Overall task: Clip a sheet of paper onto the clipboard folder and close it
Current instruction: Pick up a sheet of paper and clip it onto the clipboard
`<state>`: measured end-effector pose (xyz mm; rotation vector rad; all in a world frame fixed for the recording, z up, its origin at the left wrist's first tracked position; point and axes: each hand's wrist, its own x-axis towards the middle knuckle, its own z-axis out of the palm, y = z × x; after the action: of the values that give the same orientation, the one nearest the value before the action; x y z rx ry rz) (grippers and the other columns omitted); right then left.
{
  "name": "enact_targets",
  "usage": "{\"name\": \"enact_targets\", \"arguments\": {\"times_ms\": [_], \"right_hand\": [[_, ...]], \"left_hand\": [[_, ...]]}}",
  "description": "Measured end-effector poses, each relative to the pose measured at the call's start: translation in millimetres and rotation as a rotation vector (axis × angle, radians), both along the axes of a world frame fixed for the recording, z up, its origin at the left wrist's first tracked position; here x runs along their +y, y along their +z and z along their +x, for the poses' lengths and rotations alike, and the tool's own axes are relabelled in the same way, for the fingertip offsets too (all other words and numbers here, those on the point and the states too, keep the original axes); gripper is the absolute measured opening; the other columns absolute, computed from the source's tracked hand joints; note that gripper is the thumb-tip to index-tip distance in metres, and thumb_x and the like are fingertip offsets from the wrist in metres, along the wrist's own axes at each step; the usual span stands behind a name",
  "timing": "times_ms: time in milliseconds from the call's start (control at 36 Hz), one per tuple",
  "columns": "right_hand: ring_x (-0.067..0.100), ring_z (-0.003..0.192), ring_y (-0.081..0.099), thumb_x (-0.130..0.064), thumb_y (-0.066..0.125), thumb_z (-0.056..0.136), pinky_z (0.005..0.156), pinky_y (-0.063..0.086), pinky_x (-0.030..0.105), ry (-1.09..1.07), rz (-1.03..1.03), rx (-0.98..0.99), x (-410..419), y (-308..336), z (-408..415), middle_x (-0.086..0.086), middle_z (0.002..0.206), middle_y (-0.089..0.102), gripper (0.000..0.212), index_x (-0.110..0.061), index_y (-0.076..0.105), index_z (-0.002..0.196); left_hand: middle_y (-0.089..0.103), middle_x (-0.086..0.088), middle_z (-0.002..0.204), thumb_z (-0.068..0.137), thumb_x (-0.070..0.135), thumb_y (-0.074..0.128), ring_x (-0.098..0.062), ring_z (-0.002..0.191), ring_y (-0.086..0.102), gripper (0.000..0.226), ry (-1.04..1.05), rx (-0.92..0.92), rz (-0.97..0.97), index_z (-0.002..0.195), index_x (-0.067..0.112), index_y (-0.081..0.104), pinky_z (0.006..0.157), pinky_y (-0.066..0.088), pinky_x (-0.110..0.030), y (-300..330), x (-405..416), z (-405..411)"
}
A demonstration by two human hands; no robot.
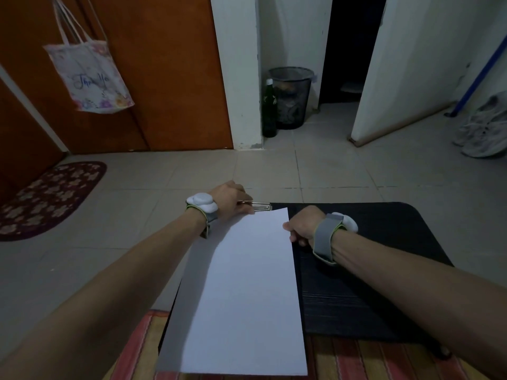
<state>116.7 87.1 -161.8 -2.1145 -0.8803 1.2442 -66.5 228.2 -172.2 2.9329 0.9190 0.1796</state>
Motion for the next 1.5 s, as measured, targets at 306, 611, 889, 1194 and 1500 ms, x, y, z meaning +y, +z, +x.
{"name": "enact_targets", "arguments": {"times_ms": [306,611,889,1194,1500], "right_hand": [[0.016,0.029,0.036,-0.007,0.062,0.09,0.038,0.031,0.019,-0.04,0.034,-0.002,1.2,-2.7,3.8,0.01,0.05,0.055,0.025,-0.001,0.056,0.067],[0.015,0.026,0.036,-0.006,0.054,0.095,0.039,0.029,0.022,-0.016,-0.012,-0.027,4.8,8.4,8.5,0.002,0.027,0.046,0.039,-0.003,0.045,0.057],[0.013,0.018,0.034,-0.006,0.058,0.094,0.036,0.029,0.018,-0.048,0.012,-0.052,13.9,2.0,10.9,0.009,0.048,0.05,0.036,-0.001,0.049,0.059],[0.015,0.022,0.039,-0.011,0.061,0.092,0.042,0.036,0.022,-0.035,0.012,-0.074,17.8,-5.0,13.9,0.002,0.03,0.053,0.032,0.0,0.054,0.062],[0.014,0.019,0.04,-0.008,0.058,0.092,0.042,0.037,0.021,-0.029,0.031,-0.065,21.4,-7.0,12.3,0.003,0.029,0.054,0.026,0.002,0.056,0.068]], "left_hand": [[0.067,-0.01,0.108,0.1,0.037,0.04,-0.028,0.107,0.053,0.039,-0.078,0.207,0.129,0.11,0.01,0.066,0.087,0.045,-0.04,5.2,-5.8,8.6],[0.07,-0.015,0.097,0.097,0.029,0.049,-0.034,0.094,0.059,0.03,-0.138,0.039,0.164,0.099,0.007,0.069,0.076,0.05,-0.041,-4.9,-5.8,2.2],[0.071,-0.015,0.089,0.095,0.025,0.054,-0.034,0.085,0.061,0.023,-0.171,-0.012,0.197,0.093,0.008,0.069,0.067,0.052,-0.041,-7.6,-5.5,0.7],[0.07,-0.014,0.092,0.096,0.025,0.051,-0.034,0.09,0.059,0.025,-0.161,-0.004,0.195,0.095,0.007,0.068,0.07,0.051,-0.041,-6.7,-8.9,1.2],[0.07,-0.016,0.095,0.096,0.023,0.05,-0.034,0.093,0.059,0.024,-0.154,0.006,0.21,0.095,0.006,0.068,0.075,0.049,-0.042,-6.0,-11.7,0.4]]}}
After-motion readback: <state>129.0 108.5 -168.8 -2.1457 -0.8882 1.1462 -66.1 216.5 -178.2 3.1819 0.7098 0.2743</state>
